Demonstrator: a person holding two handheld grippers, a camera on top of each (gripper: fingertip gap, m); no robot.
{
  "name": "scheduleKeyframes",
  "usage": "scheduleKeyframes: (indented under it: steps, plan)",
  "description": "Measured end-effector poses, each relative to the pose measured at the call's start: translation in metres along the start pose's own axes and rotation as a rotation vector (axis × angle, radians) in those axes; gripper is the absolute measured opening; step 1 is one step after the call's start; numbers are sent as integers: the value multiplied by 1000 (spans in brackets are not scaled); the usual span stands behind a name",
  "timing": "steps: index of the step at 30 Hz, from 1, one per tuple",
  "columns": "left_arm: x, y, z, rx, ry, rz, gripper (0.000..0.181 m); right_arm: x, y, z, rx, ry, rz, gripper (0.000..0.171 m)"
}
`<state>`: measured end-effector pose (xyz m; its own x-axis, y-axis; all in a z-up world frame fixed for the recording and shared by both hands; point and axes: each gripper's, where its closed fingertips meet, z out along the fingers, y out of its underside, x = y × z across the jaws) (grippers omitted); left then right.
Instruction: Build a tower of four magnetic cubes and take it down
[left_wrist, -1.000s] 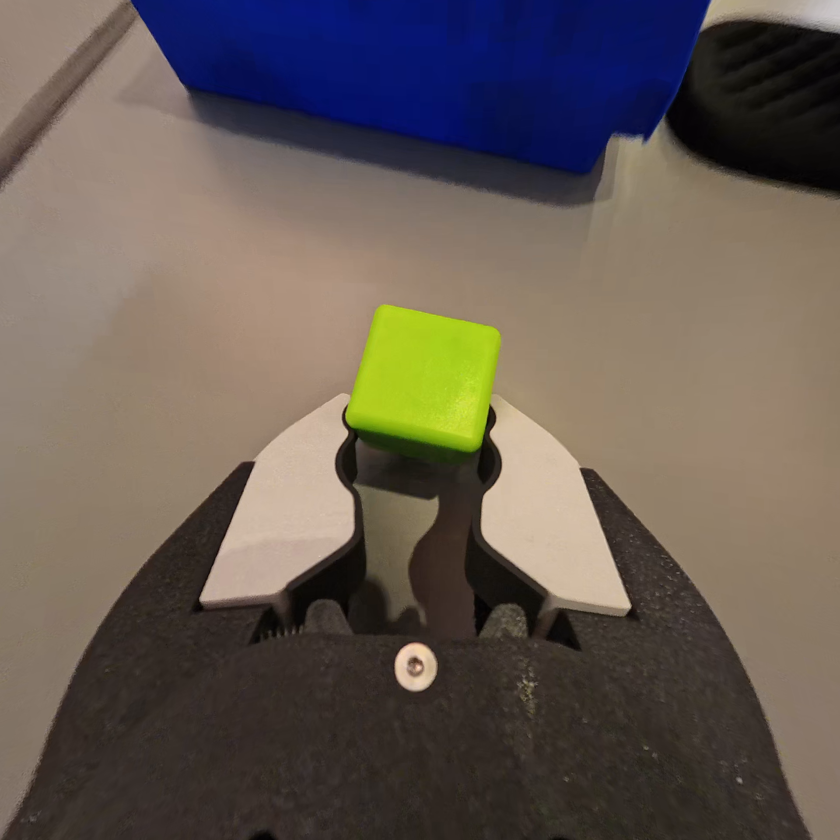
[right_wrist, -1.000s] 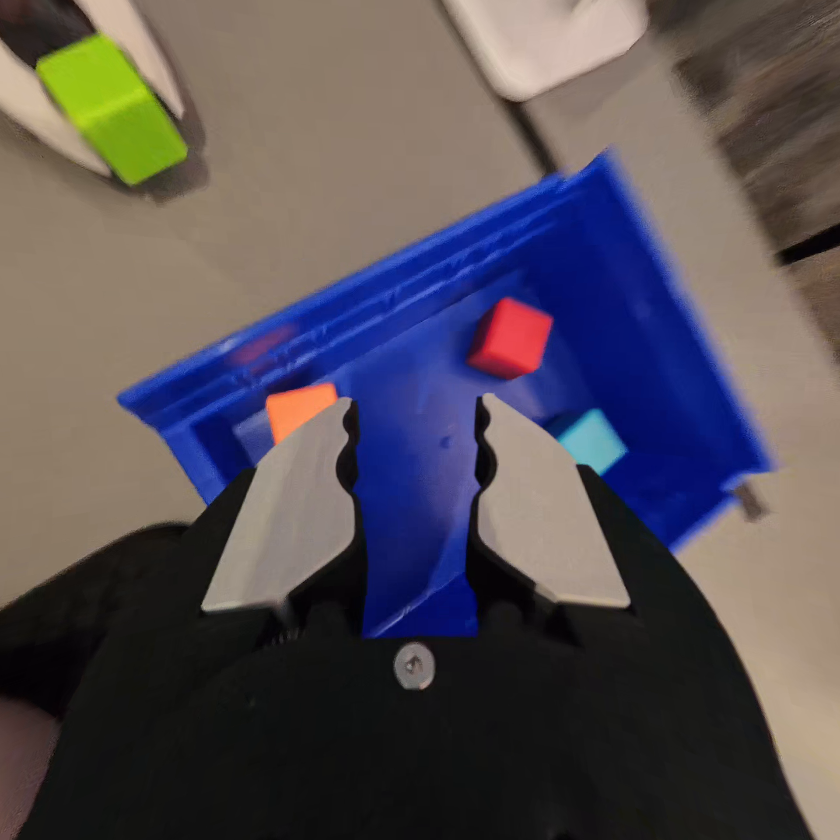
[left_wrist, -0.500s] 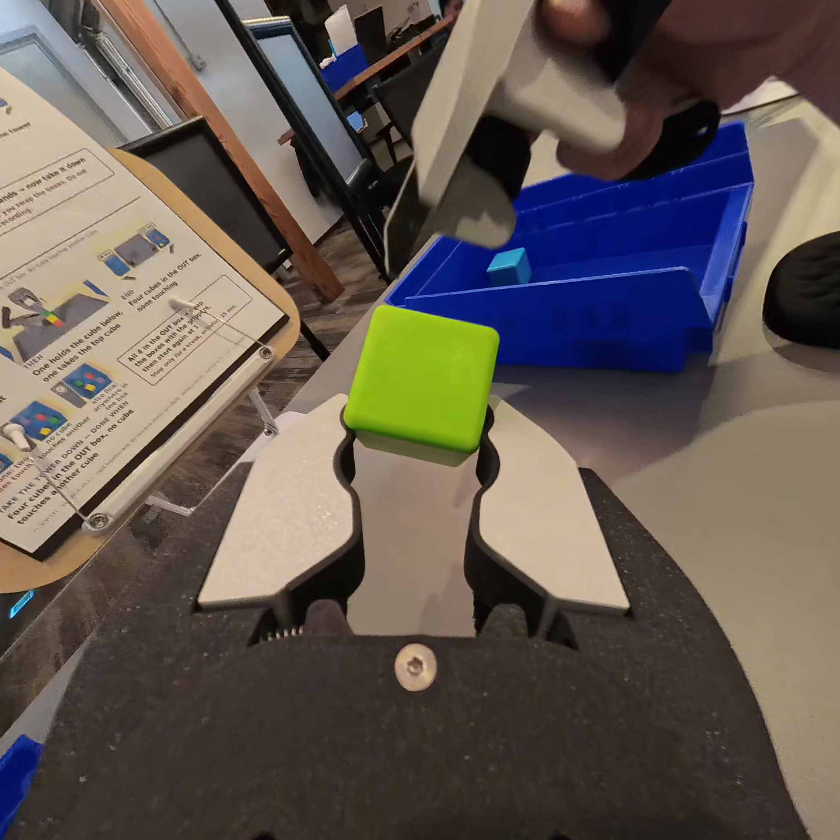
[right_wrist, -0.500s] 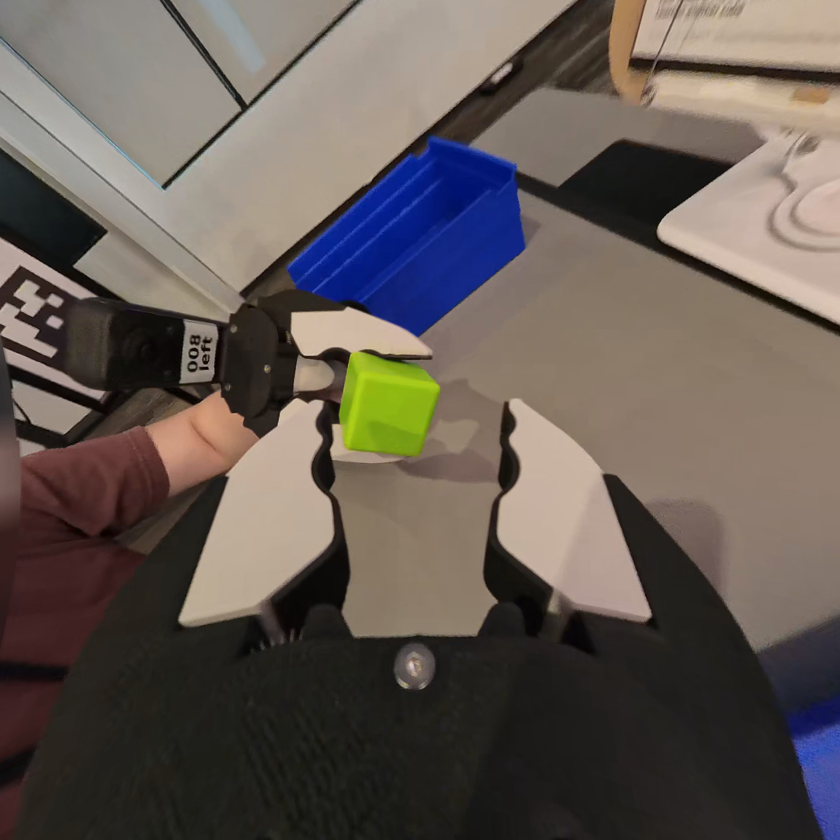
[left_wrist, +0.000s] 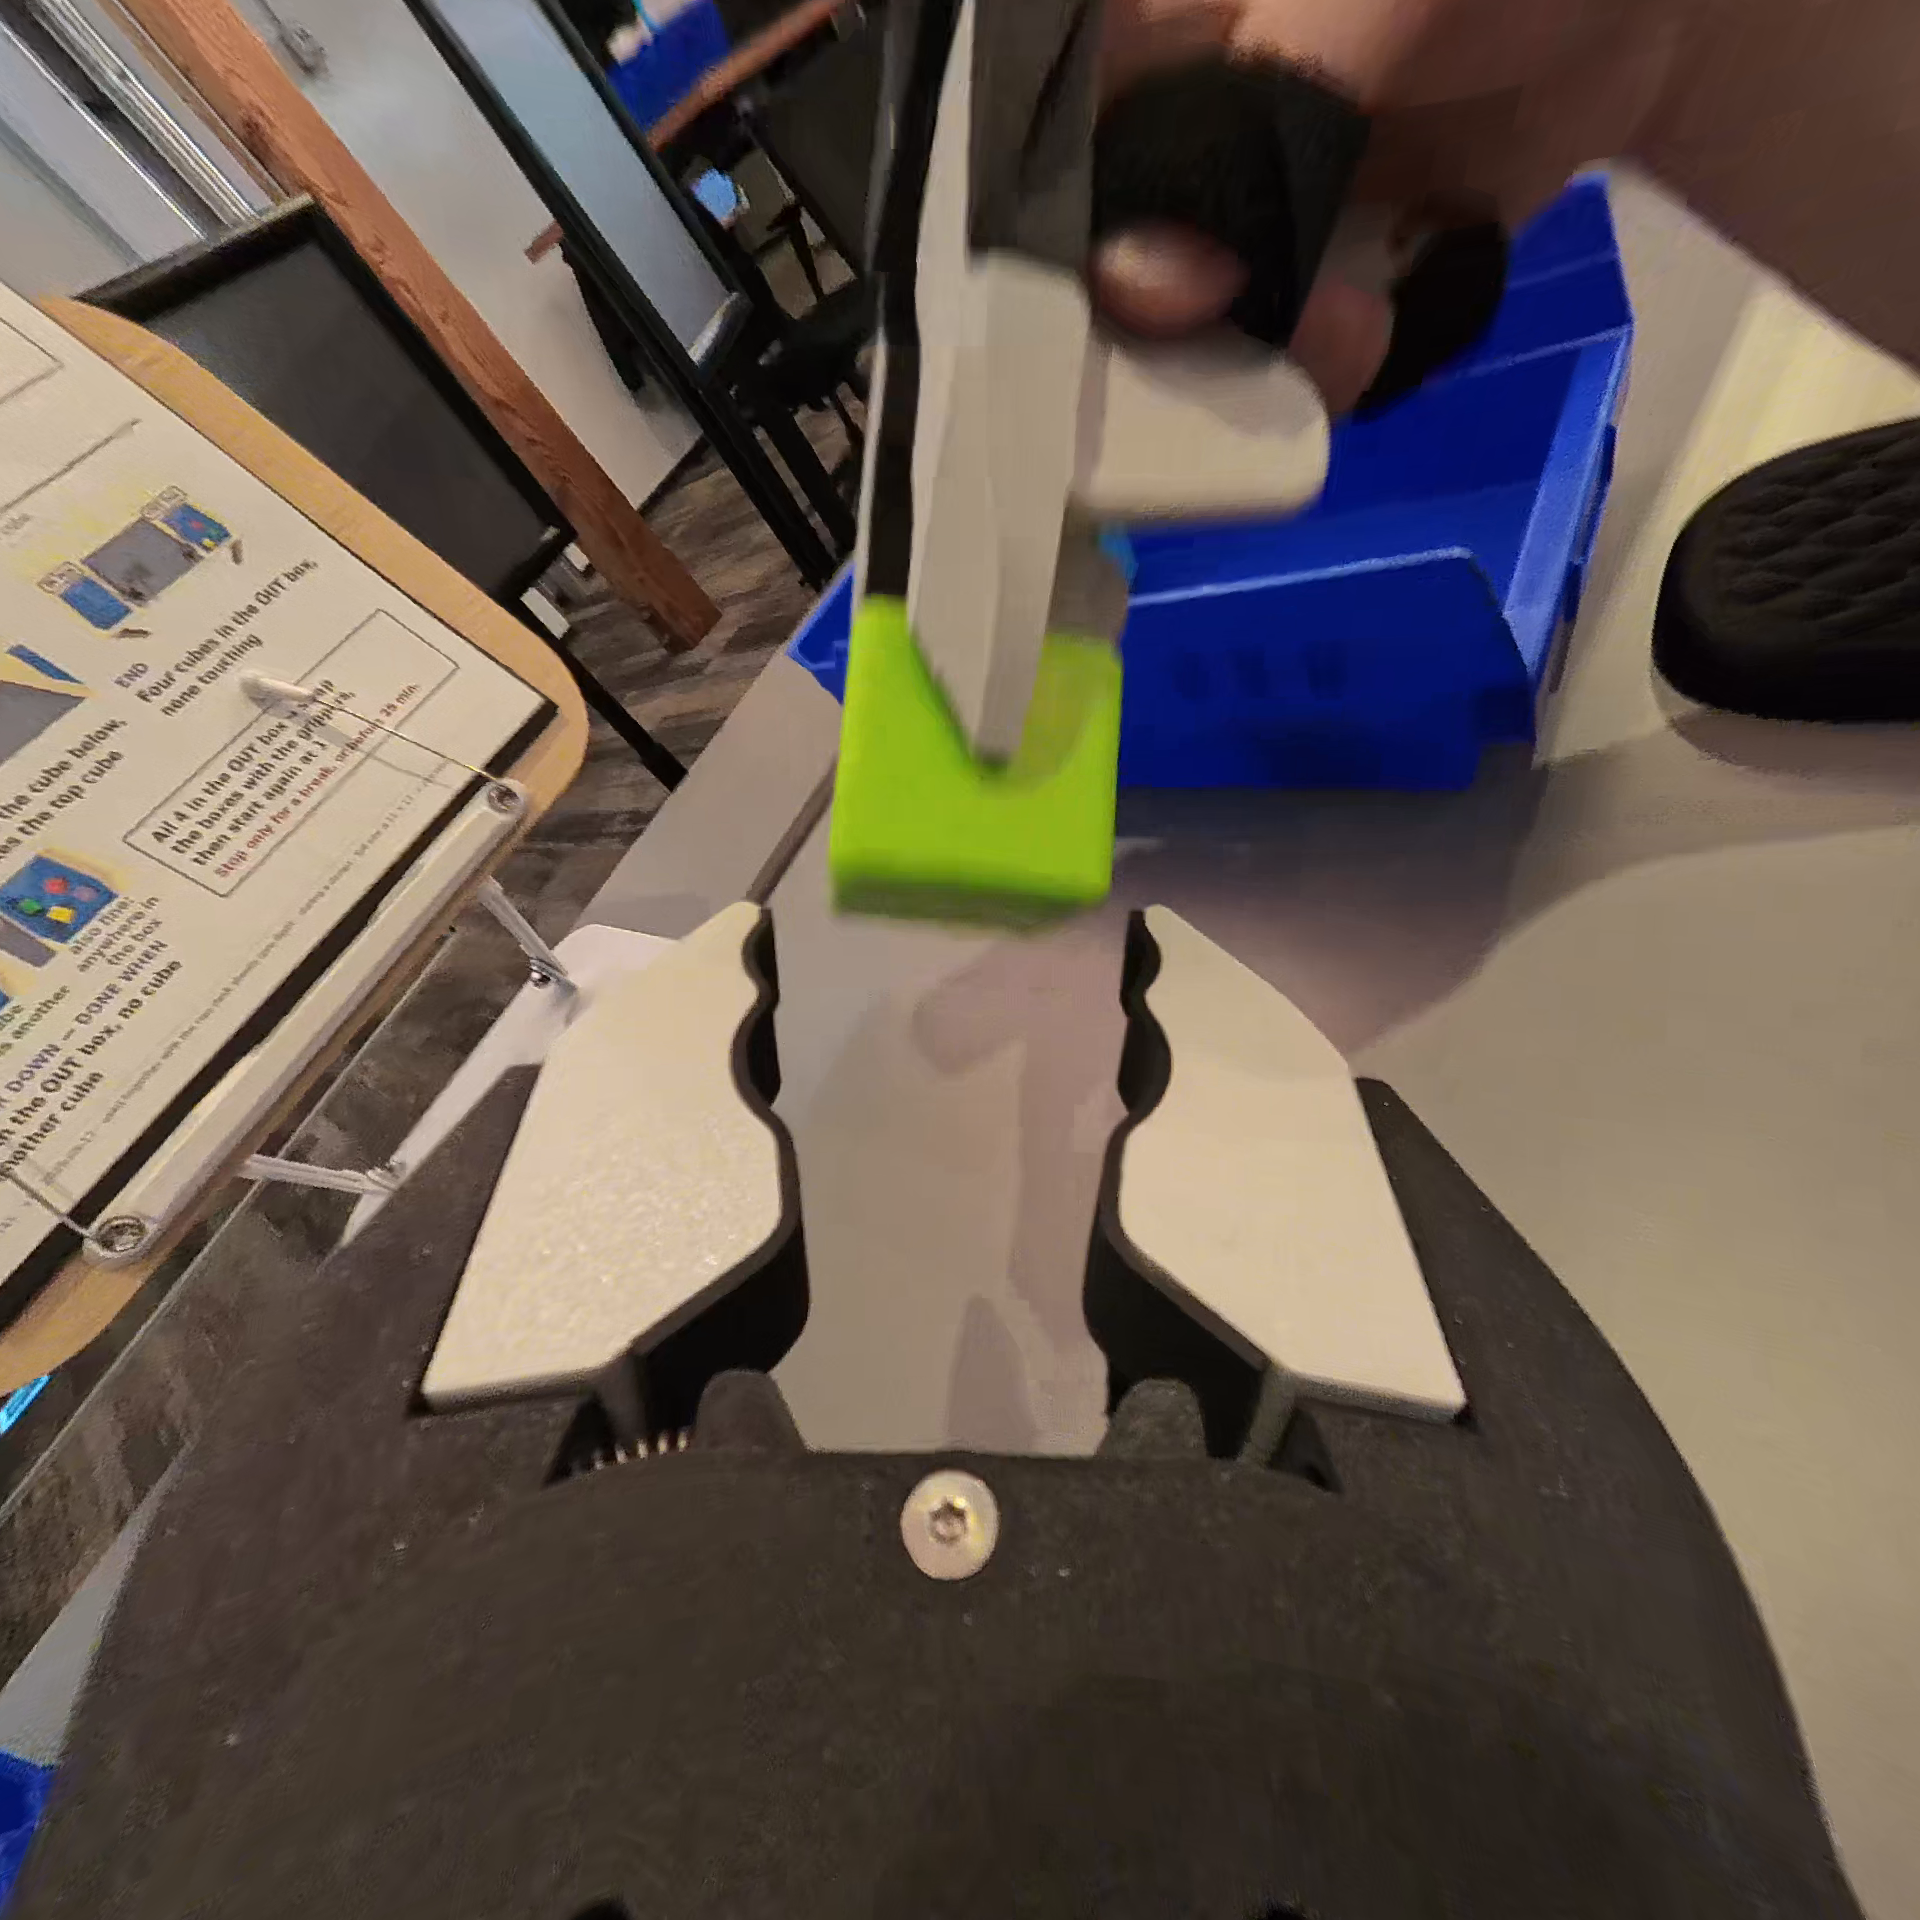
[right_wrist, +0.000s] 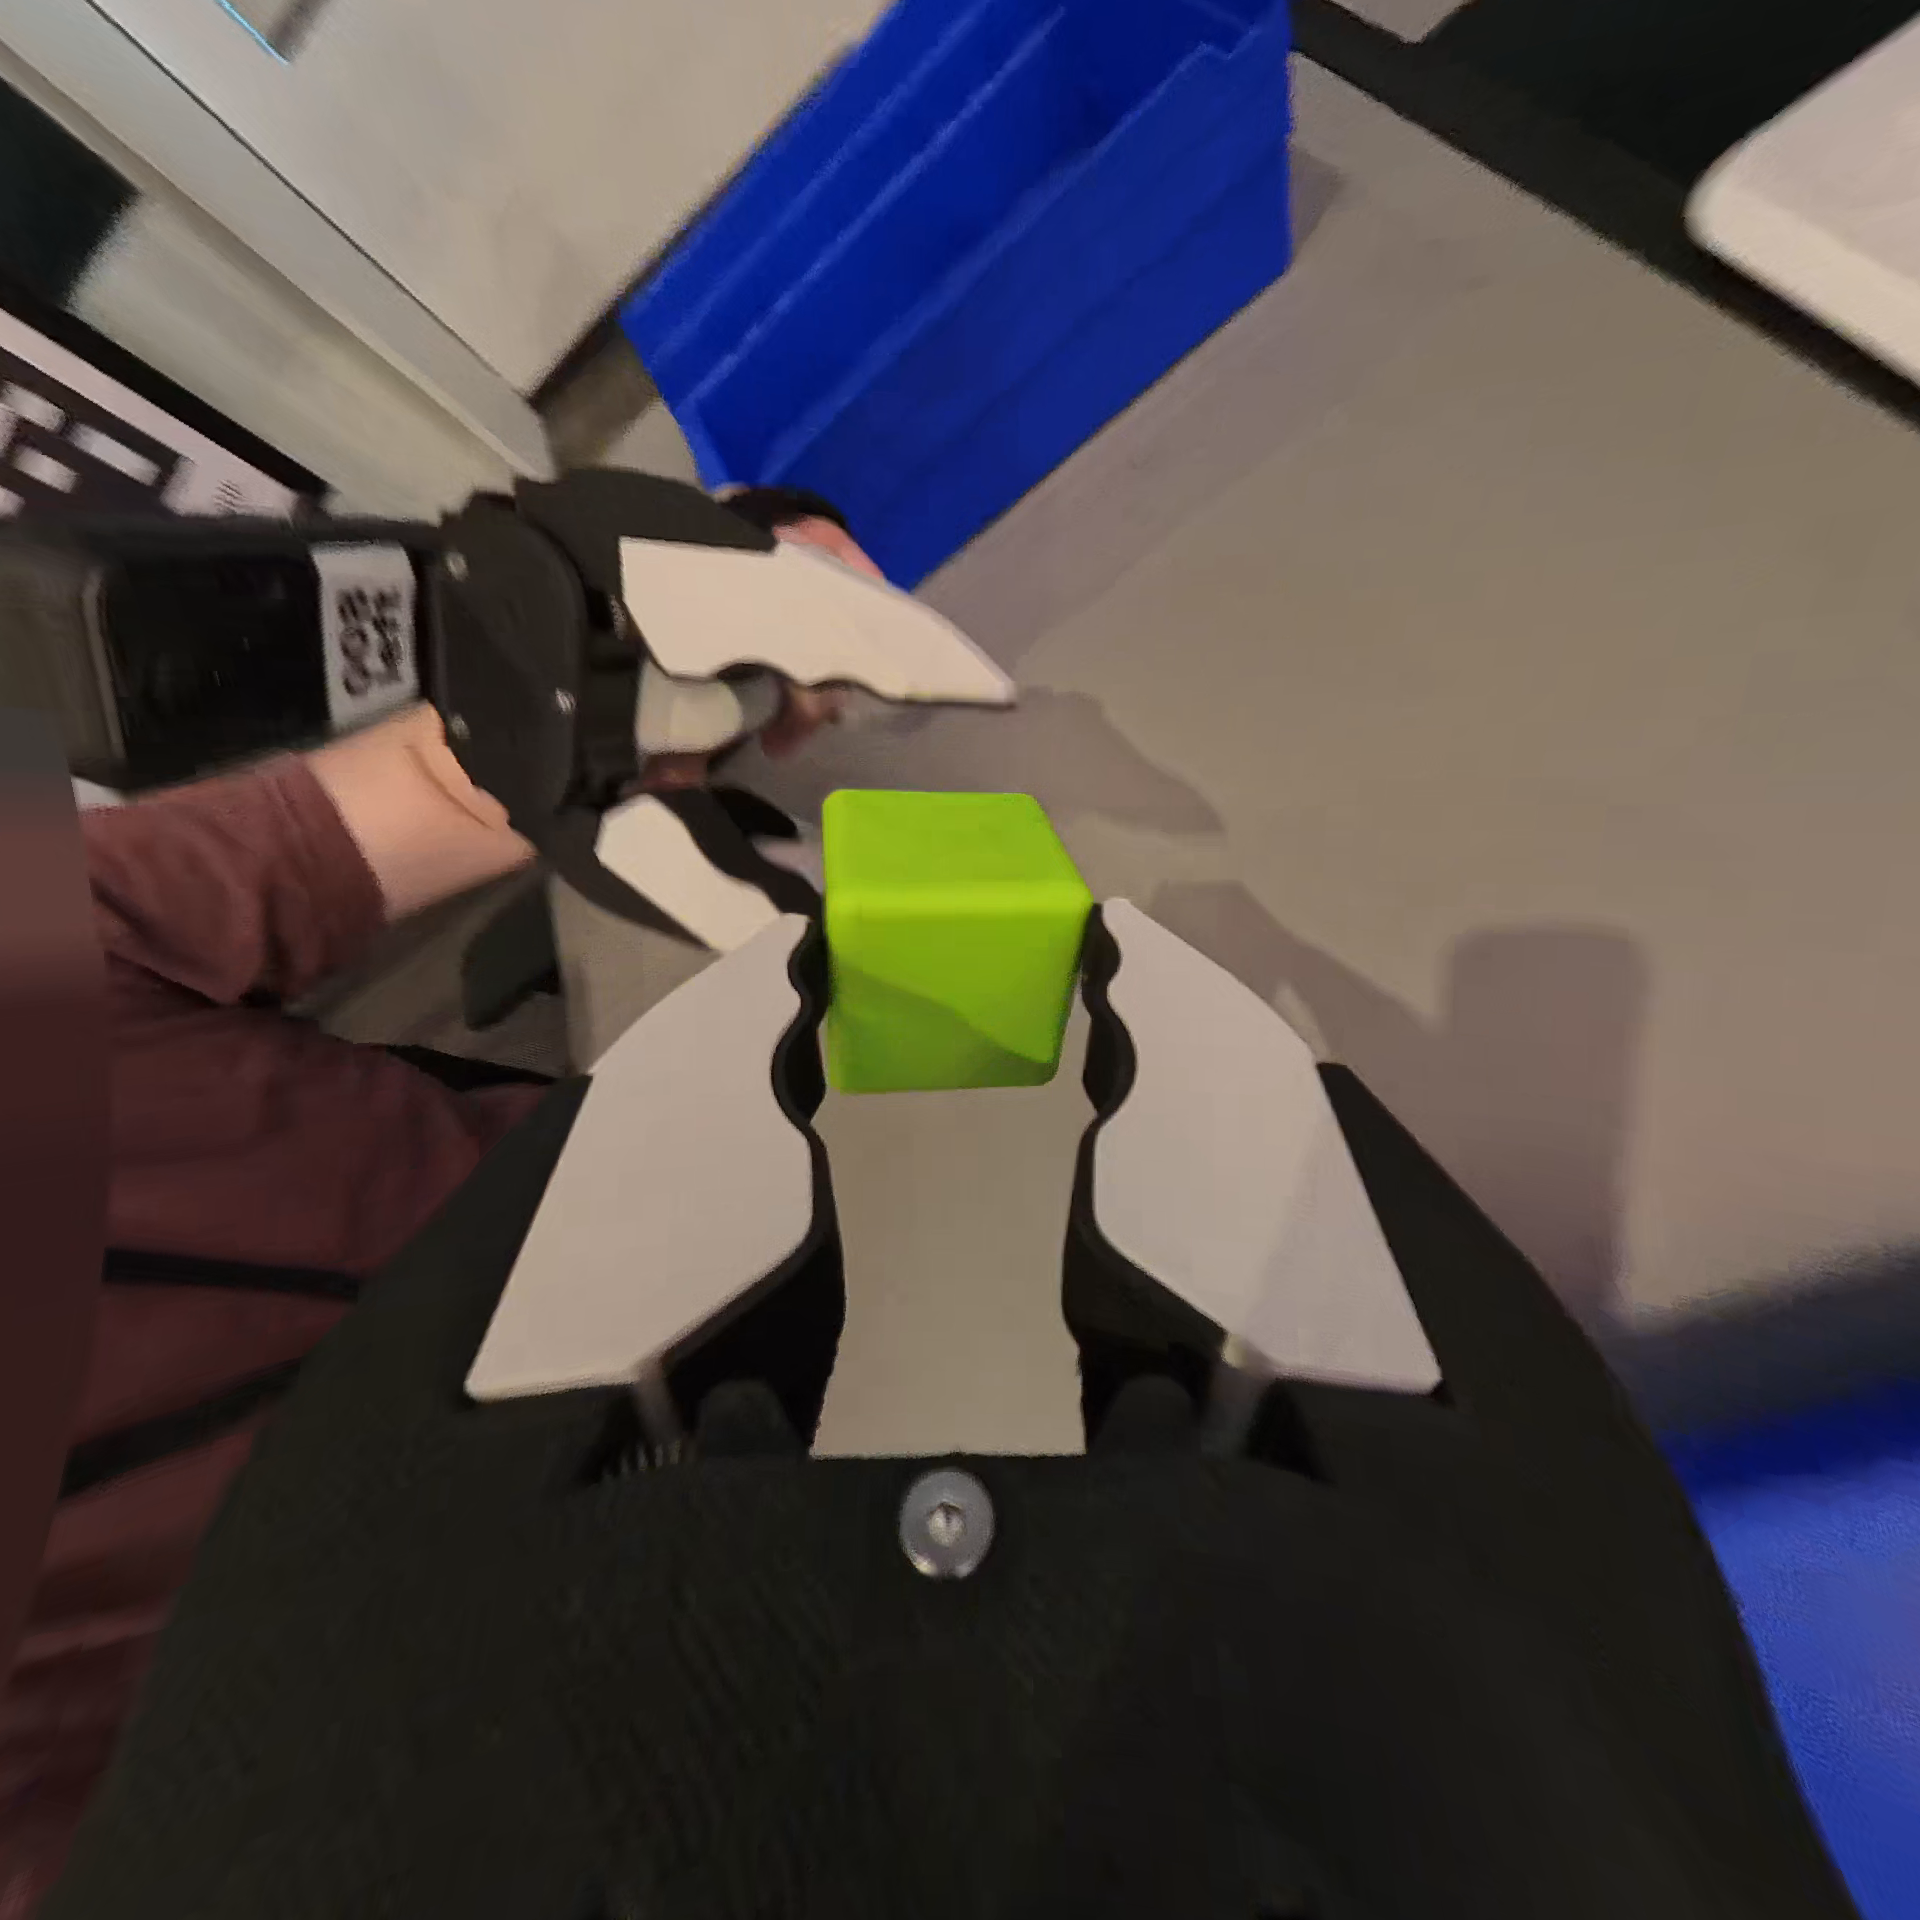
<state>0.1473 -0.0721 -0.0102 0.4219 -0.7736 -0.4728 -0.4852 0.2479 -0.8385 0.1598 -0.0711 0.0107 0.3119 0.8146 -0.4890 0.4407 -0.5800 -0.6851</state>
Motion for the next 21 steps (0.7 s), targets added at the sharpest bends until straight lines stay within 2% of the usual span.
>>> scheduleKeyframes:
  steps: [2, 4, 6, 8, 11, 17, 21]
  plan:
    - [6, 5, 1, -52, 42, 6, 65, 22, 16, -44, -52, 199, -48, 49]
    - [10, 7, -1, -91, 79, 15, 63, 65, 49, -102, -144, 500, -49, 49]
    - [12, 8, -2, -116, 102, 16, 61, 103, 99, -153, -285, 709, 93, 48]
    - [8, 8, -4, -130, 92, 22, 59, 129, 148, -178, -430, 786, 252, 49]
    - [3, 4, -10, -131, 92, 14, 55, 151, 190, -181, -600, 783, 370, 49]
    - [-22, -9, -30, -96, 33, -14, 55, 172, 224, -177, -832, 818, 402, 50]
    - [-46, -13, -46, -93, -20, -58, 58, 178, 225, -175, -811, 829, 432, 52]
